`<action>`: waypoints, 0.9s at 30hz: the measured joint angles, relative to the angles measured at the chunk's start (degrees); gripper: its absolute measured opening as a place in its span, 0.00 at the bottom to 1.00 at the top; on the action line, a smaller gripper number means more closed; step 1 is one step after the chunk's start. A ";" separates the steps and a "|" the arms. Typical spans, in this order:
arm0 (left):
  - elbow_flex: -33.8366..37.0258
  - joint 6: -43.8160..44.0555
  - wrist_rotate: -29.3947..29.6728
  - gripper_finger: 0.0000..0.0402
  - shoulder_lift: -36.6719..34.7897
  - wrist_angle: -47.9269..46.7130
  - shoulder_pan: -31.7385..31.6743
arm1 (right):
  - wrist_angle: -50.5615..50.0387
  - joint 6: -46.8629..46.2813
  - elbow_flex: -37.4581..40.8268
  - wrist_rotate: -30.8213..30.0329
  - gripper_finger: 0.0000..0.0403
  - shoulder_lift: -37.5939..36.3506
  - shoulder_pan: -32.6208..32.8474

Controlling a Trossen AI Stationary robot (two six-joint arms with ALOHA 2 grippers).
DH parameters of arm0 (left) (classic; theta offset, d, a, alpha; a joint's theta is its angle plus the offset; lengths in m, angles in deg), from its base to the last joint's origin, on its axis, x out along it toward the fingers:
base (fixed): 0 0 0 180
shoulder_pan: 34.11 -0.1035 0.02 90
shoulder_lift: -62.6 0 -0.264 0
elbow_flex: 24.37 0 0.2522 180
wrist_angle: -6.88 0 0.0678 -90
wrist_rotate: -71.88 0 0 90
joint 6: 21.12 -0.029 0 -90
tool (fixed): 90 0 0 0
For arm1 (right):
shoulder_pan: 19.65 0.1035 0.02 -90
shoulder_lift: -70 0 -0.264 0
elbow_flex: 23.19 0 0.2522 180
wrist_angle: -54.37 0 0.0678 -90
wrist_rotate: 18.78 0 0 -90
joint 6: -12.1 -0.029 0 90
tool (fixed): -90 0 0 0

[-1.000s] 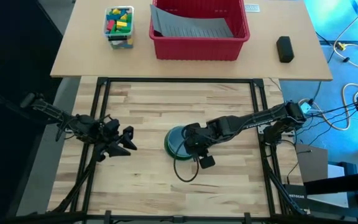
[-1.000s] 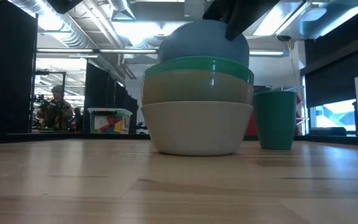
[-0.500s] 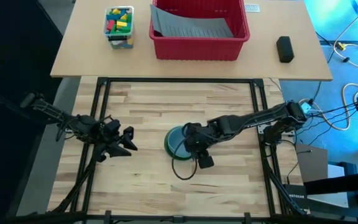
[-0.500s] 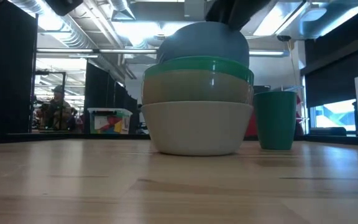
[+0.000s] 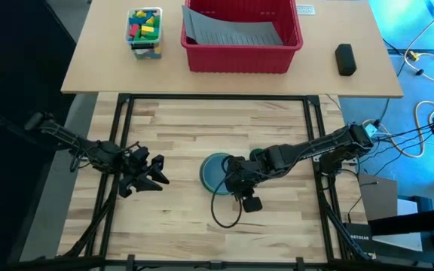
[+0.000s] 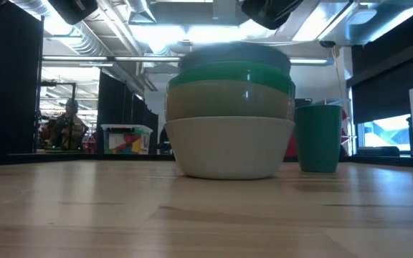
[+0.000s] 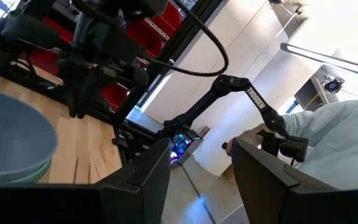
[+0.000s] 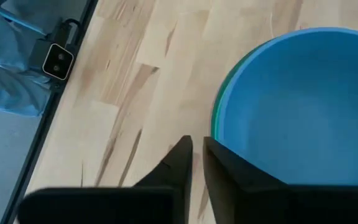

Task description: Nest bowls inside each other

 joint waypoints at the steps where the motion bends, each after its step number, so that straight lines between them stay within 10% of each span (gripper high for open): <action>1: 0.00 0.06 0.00 0.38 0.17 0.07 0.00 | 0.01 -0.03 0.00 -0.01 0.04 0.00 -0.03; 9: 0.00 0.04 0.09 0.38 0.46 0.43 -0.01 | -0.32 -0.41 0.00 -1.29 0.02 -0.03 -0.17; 27: 0.00 -9.05 4.98 0.38 -0.01 5.46 -0.70 | -14.22 -19.62 -0.02 -25.07 0.04 -2.10 -6.79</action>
